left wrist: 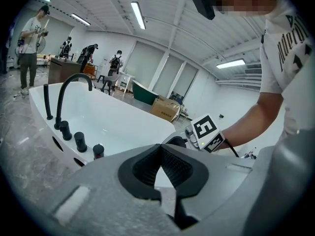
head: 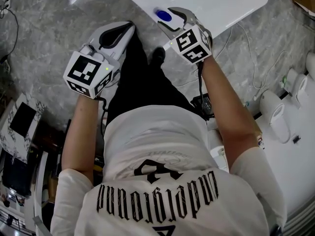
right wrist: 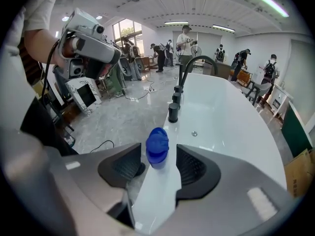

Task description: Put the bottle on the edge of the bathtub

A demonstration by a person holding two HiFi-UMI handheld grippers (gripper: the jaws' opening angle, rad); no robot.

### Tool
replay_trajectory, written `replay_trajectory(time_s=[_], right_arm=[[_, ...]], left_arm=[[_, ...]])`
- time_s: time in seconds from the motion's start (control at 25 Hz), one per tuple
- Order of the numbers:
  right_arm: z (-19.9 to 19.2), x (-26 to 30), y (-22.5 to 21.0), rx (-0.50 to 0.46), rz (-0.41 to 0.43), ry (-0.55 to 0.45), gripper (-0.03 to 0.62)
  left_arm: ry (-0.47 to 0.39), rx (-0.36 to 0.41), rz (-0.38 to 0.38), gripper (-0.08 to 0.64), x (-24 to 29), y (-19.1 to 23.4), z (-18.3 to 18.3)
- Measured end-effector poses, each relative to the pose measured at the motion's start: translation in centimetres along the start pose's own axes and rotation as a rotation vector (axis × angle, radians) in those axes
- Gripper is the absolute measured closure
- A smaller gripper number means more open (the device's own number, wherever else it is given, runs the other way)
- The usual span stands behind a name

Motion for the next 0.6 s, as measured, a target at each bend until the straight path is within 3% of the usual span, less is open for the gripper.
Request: replay_trajectory(time_s=[0.32, 0.6], right_arm=[[0.6, -5.3, 1.4, -0.016, -0.029, -0.065, 0.362], [1.9, -13.5, 4.4, -0.035, -0.02, -0.157, 0.391]], left_arm=[[-0.043, 0.042, 0.033, 0.552, -1.9, -3.9, 2.1], [-0.099, 0.091, 0.068, 0.552, -5.2, -9.0, 5.3]])
Point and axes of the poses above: the fingertips, and each gripper's own axes: x forward along the fingers, y to its left, z out of its top, the point moved 10 cm from there along -x, backward along the fingers, and after that the axes turned 10 degrees about x, right-handed, at the moved point
